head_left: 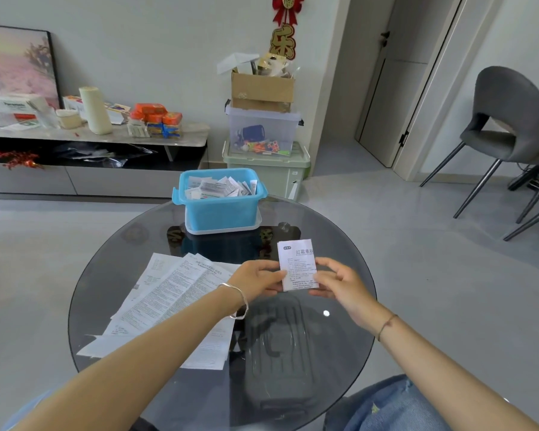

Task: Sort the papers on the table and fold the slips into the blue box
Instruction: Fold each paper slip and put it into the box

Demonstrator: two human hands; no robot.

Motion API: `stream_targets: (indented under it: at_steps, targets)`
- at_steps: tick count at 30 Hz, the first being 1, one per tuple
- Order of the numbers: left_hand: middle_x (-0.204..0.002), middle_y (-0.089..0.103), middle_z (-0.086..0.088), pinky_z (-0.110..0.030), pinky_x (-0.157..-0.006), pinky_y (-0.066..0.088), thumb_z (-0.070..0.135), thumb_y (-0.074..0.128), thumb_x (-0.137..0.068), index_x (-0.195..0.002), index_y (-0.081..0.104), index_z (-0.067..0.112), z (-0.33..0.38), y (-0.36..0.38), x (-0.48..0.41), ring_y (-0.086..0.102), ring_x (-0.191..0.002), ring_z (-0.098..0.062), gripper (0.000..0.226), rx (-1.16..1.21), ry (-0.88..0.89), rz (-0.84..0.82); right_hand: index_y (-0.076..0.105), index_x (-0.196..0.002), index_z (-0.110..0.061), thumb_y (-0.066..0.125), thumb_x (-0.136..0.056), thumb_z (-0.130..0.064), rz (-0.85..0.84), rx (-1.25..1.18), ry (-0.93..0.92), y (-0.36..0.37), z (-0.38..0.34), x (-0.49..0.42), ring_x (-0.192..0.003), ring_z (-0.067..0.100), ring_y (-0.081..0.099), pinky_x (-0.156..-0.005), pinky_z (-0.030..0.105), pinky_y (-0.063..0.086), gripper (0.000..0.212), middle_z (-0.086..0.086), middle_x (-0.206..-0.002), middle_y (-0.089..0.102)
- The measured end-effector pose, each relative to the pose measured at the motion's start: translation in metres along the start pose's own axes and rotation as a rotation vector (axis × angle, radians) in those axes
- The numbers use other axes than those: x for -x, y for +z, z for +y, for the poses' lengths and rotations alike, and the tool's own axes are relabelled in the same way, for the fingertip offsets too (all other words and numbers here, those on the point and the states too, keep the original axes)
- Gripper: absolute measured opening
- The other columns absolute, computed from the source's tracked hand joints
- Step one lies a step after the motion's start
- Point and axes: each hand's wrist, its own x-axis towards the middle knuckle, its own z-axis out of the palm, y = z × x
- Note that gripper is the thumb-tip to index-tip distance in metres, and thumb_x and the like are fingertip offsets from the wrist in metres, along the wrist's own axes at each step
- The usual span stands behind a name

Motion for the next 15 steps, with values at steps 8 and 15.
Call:
stream_targets:
  at_steps: [8, 15]
  targets:
    - [-0.099, 0.073, -0.001, -0.023, -0.076, 0.058, 0.012, 0.064, -0.09, -0.113, 0.068, 0.01, -0.006, -0.002, -0.007, 0.072, -0.084, -0.013, 0.023, 0.065, -0.073, 0.045, 0.06, -0.12, -0.03, 0.071, -0.08, -0.007, 0.156, 1.06, -0.743, -0.021, 0.029, -0.005, -0.091, 0.01, 0.057, -0.069, 0.024, 0.052, 0.047, -0.013, -0.109, 0.058]
    - [-0.116, 0.067, -0.003, -0.014, -0.079, 0.052, 0.006, 0.057, -0.092, -0.13, 0.056, 0.02, -0.02, 0.0, -0.006, 0.064, -0.099, -0.014, 0.04, -0.166, 0.08, 0.043, 0.075, -0.088, -0.019, 0.069, -0.073, -0.01, 0.045, 1.133, -1.007, -0.018, 0.045, -0.018, -0.076, 0.012, 0.061, -0.053, 0.018, 0.045, 0.018, -0.008, -0.086, 0.069]
